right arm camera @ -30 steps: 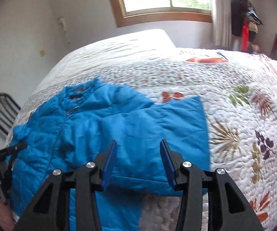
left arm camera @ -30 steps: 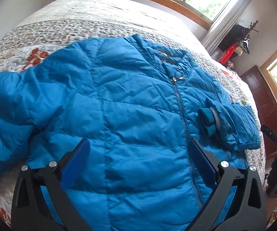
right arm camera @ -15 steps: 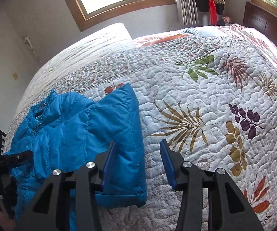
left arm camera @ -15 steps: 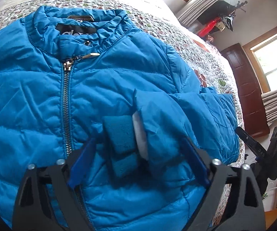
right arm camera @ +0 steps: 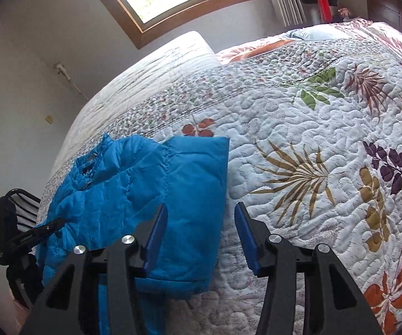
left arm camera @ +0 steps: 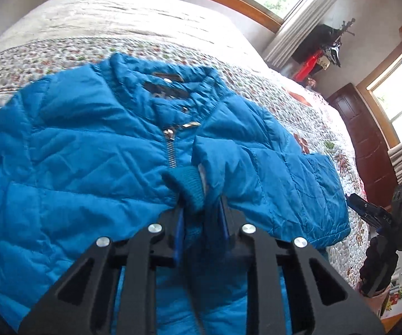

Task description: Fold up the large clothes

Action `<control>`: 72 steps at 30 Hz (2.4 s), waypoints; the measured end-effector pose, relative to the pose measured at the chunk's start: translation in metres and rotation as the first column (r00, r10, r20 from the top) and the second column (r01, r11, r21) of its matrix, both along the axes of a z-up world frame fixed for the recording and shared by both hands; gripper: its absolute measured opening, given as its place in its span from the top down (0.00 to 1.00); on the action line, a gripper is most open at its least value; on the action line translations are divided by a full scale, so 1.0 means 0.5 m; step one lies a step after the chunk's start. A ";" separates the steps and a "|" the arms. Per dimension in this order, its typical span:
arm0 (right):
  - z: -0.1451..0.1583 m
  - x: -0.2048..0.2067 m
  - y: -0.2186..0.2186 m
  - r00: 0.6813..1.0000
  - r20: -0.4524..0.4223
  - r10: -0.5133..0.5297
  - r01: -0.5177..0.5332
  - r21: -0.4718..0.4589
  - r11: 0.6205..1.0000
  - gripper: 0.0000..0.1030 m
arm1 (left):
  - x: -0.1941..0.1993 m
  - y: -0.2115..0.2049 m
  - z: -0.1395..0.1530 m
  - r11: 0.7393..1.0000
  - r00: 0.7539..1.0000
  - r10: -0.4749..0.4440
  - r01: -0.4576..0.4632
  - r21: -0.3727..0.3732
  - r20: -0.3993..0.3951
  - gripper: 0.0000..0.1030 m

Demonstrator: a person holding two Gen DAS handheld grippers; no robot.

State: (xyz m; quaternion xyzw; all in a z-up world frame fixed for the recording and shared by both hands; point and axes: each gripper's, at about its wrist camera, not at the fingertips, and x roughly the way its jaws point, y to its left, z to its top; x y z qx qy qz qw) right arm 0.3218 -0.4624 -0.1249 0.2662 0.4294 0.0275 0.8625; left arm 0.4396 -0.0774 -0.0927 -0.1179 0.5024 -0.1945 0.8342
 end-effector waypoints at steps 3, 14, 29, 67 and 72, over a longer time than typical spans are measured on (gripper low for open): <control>-0.013 0.026 0.039 0.998 -0.026 0.059 -0.059 0.013 0.998 0.48 | -0.001 0.070 0.013 0.997 0.998 0.059 -0.060 0.038 0.033 0.81; -0.046 0.105 0.187 0.979 -0.112 0.170 -0.184 -0.126 0.975 0.46 | 0.004 0.260 -0.020 0.970 0.981 0.193 -0.196 0.147 0.030 0.80; 0.027 0.065 0.217 0.994 -0.058 0.095 -0.108 -0.298 0.948 0.43 | -0.045 0.280 0.019 0.945 0.960 0.255 -0.273 0.182 0.117 0.55; 0.021 0.055 0.379 0.944 -0.076 0.320 -0.329 -0.229 0.916 0.44 | -0.172 0.268 0.039 0.966 0.967 0.224 -0.237 0.101 0.122 0.15; 0.020 0.059 0.348 0.949 -0.133 0.287 -0.313 -0.268 0.911 0.44 | -0.289 0.479 0.040 0.888 0.894 0.437 -0.446 0.113 0.098 0.13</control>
